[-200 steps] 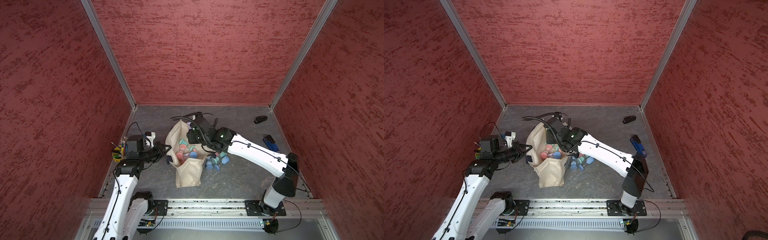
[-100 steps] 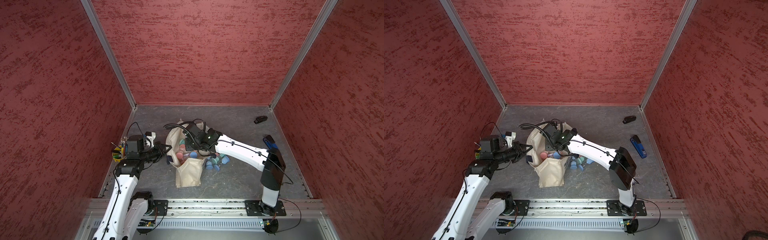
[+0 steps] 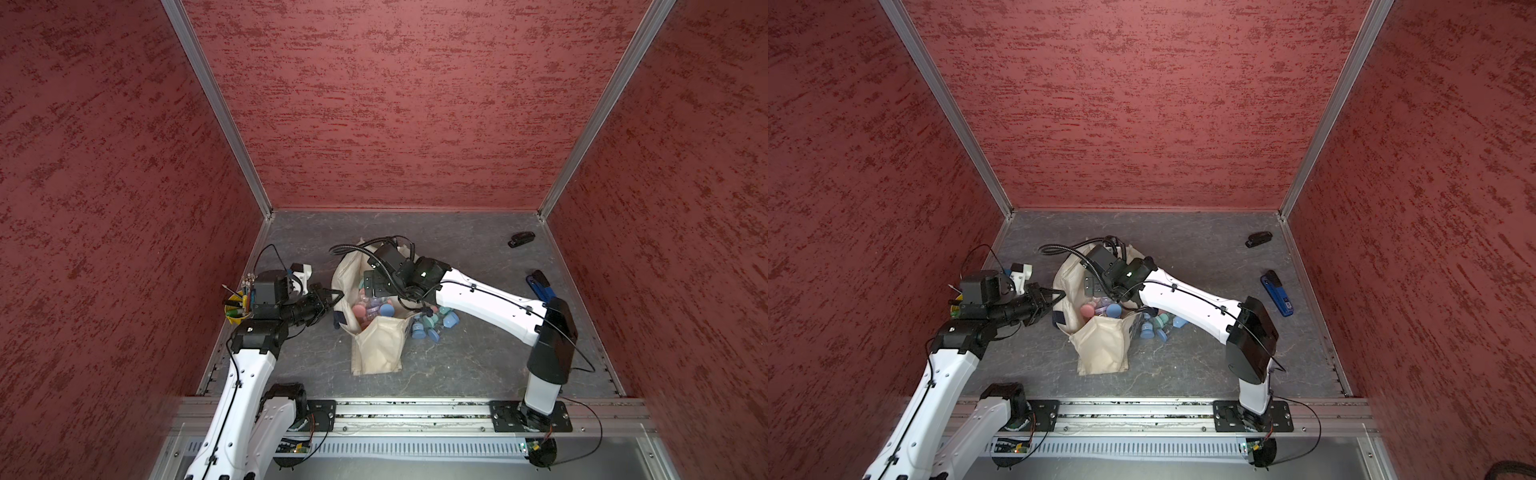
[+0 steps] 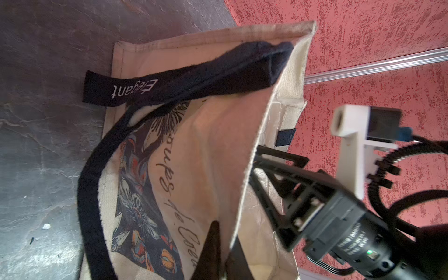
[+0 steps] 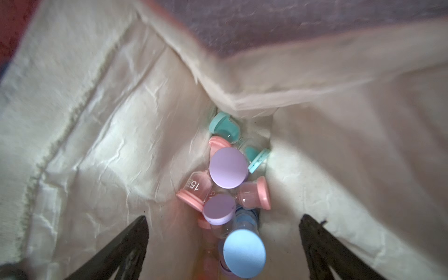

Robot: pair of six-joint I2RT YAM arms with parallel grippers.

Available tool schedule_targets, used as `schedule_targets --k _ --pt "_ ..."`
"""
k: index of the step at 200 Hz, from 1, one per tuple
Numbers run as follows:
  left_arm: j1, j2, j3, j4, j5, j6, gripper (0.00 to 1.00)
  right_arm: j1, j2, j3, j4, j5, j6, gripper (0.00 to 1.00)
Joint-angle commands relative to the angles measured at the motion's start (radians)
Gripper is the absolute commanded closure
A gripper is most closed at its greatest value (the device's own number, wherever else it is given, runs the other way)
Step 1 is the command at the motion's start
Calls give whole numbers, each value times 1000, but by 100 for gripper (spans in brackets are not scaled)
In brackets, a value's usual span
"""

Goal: Put the hourglass into the canvas bag
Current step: Place the hourglass in the canvas bag, then pick up the hourglass from the center of the board.

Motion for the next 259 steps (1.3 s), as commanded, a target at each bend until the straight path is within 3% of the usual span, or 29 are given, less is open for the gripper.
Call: schedule_targets --k 1,20,41,62,84,119,141,191,259 --pt "-6 -3 -1 3 -6 10 91 5 -102 53 -90 257 76 1" --pt "-6 -5 -1 6 -6 5 91 2 -159 41 -112 347 97 1" --pt "-6 -5 -2 10 -6 2 91 -12 -271 -56 -101 459 212 1" --pt "-6 -7 -1 7 -8 3 91 -128 -445 -263 116 258 164 1" --pt "-6 -10 1 3 -8 3 91 -206 -535 -374 98 292 224 1" --pt "-6 -3 1 6 -8 5 91 -346 -471 -391 -93 173 234 1" --pt "-6 -5 -3 10 -10 1 91 -406 -445 -469 -75 58 231 2" --pt "-6 -6 -4 3 -11 9 91 -411 -494 -724 155 -149 287 7" --pt "-6 -8 -13 9 -11 6 91 -342 -486 -822 192 -179 414 18"
